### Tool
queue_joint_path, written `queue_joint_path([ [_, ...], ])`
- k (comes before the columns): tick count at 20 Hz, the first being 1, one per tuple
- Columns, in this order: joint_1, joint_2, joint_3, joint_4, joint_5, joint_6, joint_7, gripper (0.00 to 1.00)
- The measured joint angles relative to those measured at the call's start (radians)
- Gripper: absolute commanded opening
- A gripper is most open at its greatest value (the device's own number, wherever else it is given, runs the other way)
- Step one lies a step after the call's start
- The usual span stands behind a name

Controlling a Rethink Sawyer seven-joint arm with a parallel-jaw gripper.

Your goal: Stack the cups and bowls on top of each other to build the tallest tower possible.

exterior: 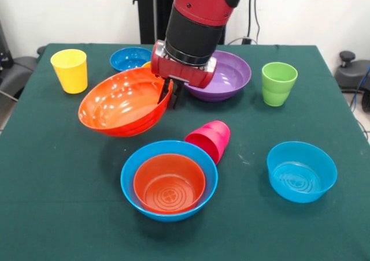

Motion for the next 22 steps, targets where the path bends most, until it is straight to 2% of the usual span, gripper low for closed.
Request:
queue_joint_path([
  [8, 0.004, 0.003, 0.017, -0.054, 0.01, 0.033, 0.0, 0.0],
  [15, 0.004, 0.002, 0.031, -0.106, 0.027, 0.155, 0.0, 0.0],
  [22, 0.004, -0.001, 0.037, -0.127, 0.049, 0.215, 0.0, 0.0],
])
